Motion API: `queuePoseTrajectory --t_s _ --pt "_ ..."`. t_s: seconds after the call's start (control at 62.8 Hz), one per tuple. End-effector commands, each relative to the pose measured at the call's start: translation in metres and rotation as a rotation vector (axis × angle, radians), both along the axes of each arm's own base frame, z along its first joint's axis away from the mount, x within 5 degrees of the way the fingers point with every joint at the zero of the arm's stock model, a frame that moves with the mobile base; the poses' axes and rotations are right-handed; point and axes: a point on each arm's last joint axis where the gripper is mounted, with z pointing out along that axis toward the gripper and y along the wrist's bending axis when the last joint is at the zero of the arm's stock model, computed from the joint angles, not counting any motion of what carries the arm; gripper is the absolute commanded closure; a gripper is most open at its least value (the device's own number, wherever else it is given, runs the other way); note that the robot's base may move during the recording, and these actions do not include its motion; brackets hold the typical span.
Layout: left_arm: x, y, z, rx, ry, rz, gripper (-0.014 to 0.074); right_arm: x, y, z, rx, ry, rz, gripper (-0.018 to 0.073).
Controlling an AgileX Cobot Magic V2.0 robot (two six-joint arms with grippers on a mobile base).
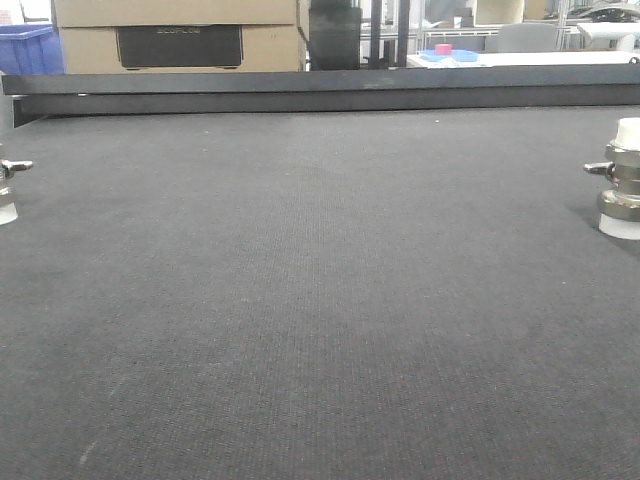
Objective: Place valve from conveyor to right shelf box
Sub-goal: 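Move both grippers above the two white-capped silver valves on the conveyor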
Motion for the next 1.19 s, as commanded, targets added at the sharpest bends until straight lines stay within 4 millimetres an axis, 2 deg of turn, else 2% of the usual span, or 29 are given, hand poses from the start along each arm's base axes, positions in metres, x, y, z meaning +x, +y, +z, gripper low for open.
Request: queuePoseTrajectory --t_s 0.0,0.382,0.876,1.003,1.115,1.179 --pt "-0.001 0.000 0.003 -0.007 -0.023 0.001 0.0708 0.000 0.000 0.003 -0.002 -0.030 -0.006 0.0722" --pt "-0.001 0.000 0.003 -0.007 -0.029 0.001 0.0708 0.000 0.000 0.003 -0.002 -0.030 -0.006 0.0722" --pt "-0.001 0.000 0.007 -0.006 -0.075 0.000 0.0708 -0.002 -0.003 0.018 0.021 -0.183 -0.030 0.0722" --pt "-0.008 0.000 0.037 -0.005 -0.096 0.002 0.0708 -0.009 -0.002 0.049 0.022 -0.216 -0.016 0.0722" --pt "-0.012 0.000 0.066 -0.013 0.014 0.007 0.0701 -0.021 0.000 0.080 0.016 -0.190 0.010 0.0720" --pt "-0.012 0.000 0.082 -0.014 0.065 0.010 0.0652 -0.023 0.001 0.096 0.014 -0.172 0.018 0.0690"
